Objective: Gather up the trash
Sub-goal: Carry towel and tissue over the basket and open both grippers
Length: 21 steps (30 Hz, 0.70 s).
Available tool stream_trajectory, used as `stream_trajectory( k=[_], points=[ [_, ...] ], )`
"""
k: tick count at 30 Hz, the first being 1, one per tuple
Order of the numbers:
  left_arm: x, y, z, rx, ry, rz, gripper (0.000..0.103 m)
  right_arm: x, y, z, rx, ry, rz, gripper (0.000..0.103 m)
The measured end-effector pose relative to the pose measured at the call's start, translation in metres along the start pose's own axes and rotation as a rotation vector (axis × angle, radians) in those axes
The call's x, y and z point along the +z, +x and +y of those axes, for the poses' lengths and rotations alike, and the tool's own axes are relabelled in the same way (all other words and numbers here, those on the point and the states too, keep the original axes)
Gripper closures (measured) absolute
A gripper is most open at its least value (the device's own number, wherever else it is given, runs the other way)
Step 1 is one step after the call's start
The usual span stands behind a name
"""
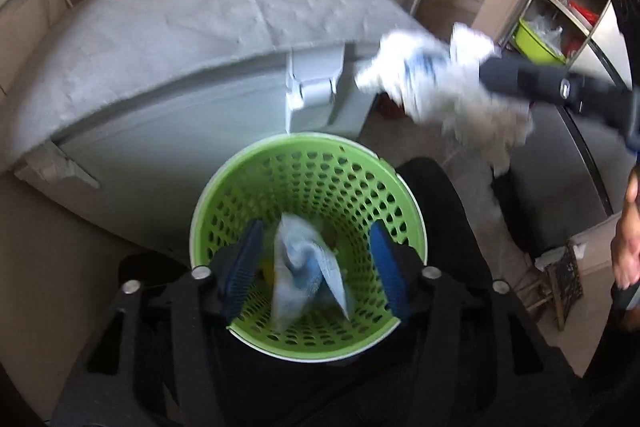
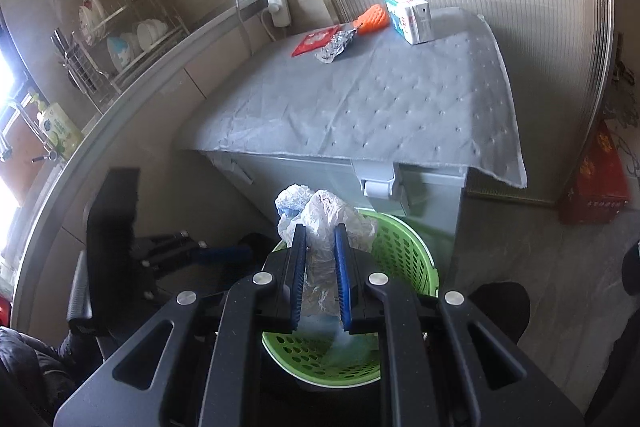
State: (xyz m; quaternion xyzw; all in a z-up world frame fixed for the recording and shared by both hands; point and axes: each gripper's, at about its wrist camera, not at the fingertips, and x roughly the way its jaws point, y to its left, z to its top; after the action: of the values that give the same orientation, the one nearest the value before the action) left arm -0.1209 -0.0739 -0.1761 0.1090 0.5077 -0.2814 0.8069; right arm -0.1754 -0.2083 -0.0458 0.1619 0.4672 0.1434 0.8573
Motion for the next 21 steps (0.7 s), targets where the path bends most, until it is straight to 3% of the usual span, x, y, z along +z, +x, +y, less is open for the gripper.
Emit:
stream_trajectory(
  k=[9,12,18,20,21],
  points=[
    [0.021,-0.047,0.024,0.166,-0.098,-0.134,0.03,-0.006,0.0,0.01,0.007,-0.028,0.027,0.088],
    [0.028,-0.063,0.036,0.206,-0.143,-0.179,0.02,-0.013,0.008,0.017,0.014,-0.052,0.061,0.087],
    [0.031,-0.074,0.045,0.253,-0.171,-0.207,0.015,-0.033,0.04,0.024,0.021,-0.08,0.181,0.084],
    [0.032,-0.074,0.048,0.252,-0.185,-0.203,0.013,-0.038,0.049,0.025,0.017,-0.083,0.212,0.074],
    [0.033,-0.073,0.05,0.25,-0.191,-0.201,0.013,-0.039,0.052,0.025,0.017,-0.079,0.22,0.055]
  ],
)
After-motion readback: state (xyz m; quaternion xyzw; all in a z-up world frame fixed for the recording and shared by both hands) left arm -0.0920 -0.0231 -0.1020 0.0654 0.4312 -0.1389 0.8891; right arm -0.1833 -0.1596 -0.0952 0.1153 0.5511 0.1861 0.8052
